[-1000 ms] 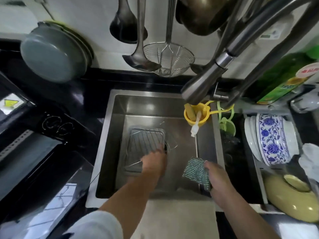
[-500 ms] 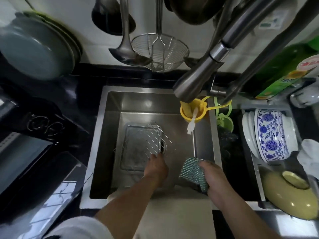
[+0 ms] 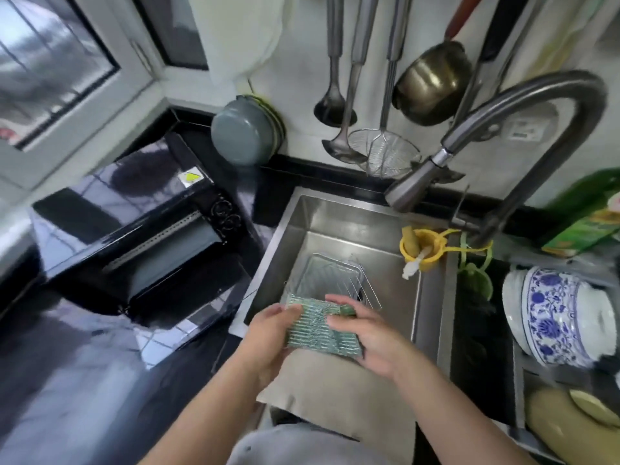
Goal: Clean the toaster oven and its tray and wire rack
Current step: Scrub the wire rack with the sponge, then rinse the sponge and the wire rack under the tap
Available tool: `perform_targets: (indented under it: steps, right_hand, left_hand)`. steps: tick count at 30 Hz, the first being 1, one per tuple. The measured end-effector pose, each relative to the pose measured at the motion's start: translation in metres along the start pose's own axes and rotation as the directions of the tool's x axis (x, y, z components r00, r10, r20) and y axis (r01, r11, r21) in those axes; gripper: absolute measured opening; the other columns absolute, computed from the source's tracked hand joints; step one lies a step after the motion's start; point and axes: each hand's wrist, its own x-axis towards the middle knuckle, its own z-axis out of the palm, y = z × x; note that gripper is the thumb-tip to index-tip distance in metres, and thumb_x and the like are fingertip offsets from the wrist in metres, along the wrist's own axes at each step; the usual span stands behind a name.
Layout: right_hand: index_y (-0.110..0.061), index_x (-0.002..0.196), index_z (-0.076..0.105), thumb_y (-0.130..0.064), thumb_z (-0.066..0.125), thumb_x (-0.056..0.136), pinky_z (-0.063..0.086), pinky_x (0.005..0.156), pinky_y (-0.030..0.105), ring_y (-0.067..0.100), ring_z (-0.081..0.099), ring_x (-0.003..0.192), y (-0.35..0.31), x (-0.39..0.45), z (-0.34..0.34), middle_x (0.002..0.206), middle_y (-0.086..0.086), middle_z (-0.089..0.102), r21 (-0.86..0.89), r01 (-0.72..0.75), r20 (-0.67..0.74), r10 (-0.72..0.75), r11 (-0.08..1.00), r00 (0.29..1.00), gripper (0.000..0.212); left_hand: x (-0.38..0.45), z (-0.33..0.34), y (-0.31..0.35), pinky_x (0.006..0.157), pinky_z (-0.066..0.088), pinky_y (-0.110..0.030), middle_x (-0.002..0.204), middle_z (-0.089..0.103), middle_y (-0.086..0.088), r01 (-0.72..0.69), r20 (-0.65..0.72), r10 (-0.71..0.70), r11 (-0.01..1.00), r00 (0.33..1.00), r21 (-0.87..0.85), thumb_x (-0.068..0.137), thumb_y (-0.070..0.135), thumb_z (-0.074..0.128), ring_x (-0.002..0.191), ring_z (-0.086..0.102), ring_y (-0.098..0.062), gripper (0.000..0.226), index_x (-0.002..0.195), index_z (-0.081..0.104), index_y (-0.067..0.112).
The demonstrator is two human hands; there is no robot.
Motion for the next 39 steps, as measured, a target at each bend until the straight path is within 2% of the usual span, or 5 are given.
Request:
perform_targets:
  steps: [12,18,23,30,39]
  right_hand:
    - [0.002,0.103,0.064,-0.001,0.061,0.096,0.054,0.061,0.029,0.018,0.062,0.065,0.006,-0.013,-0.023,0.079,0.013,0.065,-0.201,0.101,-0.224,-0.146,0.974,0.963,0.008]
    - [-0.003,0.101,0.066,-0.005,0.061,0.097,0.057,0.06,0.028,0.015,0.066,0.063,0.013,-0.002,-0.049,0.078,0.008,0.071,-0.159,0.1,-0.25,-0.139,0.982,0.958,0.007]
    - [-0.006,0.113,0.06,0.005,0.055,0.092,0.05,0.05,0.026,0.018,0.061,0.055,0.018,0.009,-0.077,0.075,0.011,0.068,-0.242,-0.016,-0.376,-0.079,0.97,0.923,0.025]
    - [-0.01,0.121,0.053,0.009,0.052,0.087,0.048,0.047,0.025,0.016,0.059,0.052,-0.105,0.036,-0.11,0.073,0.01,0.064,-0.377,0.19,-0.507,-0.374,0.906,0.777,0.039]
    - [-0.025,0.16,-0.003,0.005,0.045,0.093,0.05,0.055,0.028,0.019,0.06,0.065,-0.158,0.057,-0.132,0.084,0.015,0.065,-0.304,0.193,-0.553,-0.338,0.933,0.762,0.088]
  left_hand:
    - [-0.035,0.001,-0.015,0.078,0.063,-0.043,0.106,0.077,-0.019,-0.039,-0.099,0.003,0.928,0.995,-0.37,0.103,0.015,0.05,0.082,0.076,-0.028,0.026,0.115,0.07,0.001]
    - [-0.026,0.003,-0.01,0.071,0.06,-0.038,0.095,0.078,-0.014,-0.012,-0.126,-0.019,0.971,0.992,-0.24,0.102,0.013,0.053,0.079,0.073,-0.025,0.023,0.115,0.068,0.003]
    - [-0.011,-0.003,-0.022,0.072,0.058,-0.041,0.092,0.076,-0.016,0.025,-0.176,-0.074,0.963,0.982,-0.267,0.102,0.01,0.053,0.08,0.07,-0.028,0.02,0.115,0.066,0.002]
    - [0.006,-0.001,-0.018,0.077,0.056,-0.041,0.096,0.075,-0.018,0.008,-0.183,-0.06,0.963,0.981,-0.269,0.103,0.009,0.05,0.084,0.068,-0.029,0.021,0.115,0.065,0.001]
    - [0.042,0.025,0.003,0.088,0.056,-0.047,0.092,0.074,-0.019,0.003,-0.182,-0.052,0.966,0.982,-0.259,0.103,0.006,0.051,0.085,0.069,-0.031,0.019,0.112,0.064,-0.004]
